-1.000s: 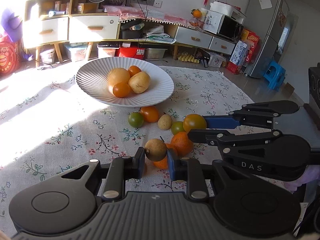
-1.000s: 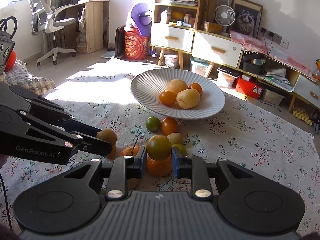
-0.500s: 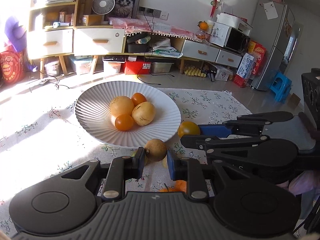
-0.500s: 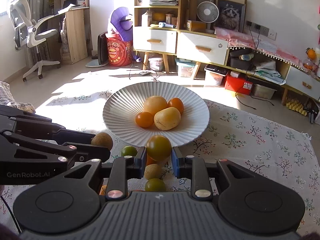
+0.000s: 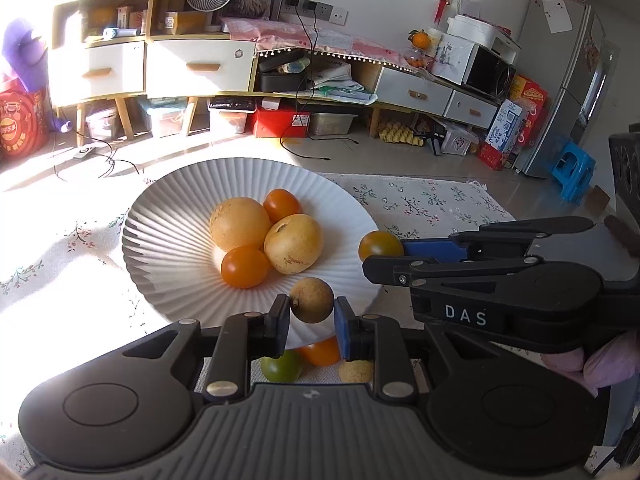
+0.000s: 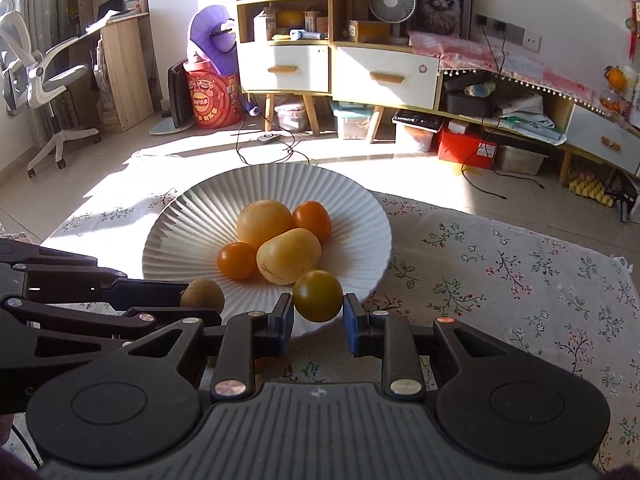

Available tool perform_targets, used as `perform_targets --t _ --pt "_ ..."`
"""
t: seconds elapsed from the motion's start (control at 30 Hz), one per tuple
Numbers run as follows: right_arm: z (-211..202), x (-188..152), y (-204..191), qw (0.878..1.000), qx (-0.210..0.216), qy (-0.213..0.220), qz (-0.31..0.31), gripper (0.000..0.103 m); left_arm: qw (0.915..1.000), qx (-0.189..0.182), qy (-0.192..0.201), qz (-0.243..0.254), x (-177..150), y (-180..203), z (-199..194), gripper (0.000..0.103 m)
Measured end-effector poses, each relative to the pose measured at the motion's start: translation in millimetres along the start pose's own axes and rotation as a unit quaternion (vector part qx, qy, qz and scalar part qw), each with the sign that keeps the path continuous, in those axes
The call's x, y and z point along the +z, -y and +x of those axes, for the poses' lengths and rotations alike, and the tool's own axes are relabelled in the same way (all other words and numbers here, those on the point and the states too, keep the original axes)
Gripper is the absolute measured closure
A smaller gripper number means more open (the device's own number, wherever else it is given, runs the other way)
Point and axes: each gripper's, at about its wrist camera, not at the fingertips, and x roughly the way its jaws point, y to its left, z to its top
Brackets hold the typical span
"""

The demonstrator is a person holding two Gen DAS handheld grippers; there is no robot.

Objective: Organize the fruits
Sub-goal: 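Carry the kiwi and tomato with both grippers toward the white plate, then lower both fruits onto the white plate and open both grippers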

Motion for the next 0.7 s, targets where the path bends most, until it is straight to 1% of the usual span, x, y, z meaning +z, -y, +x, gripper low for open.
perform_targets --t 0.27,0.7 --pt "12 8 9 1.0 0.002 0.007 -0.006 0.079 0.9999 0.005 -0.005 -0.011 2 -5 10 0.094" --pt "21 9 6 1.0 0.007 0.008 -0.029 0.079 0.9998 0.007 -0.01 -0.016 4 -6 17 0.094"
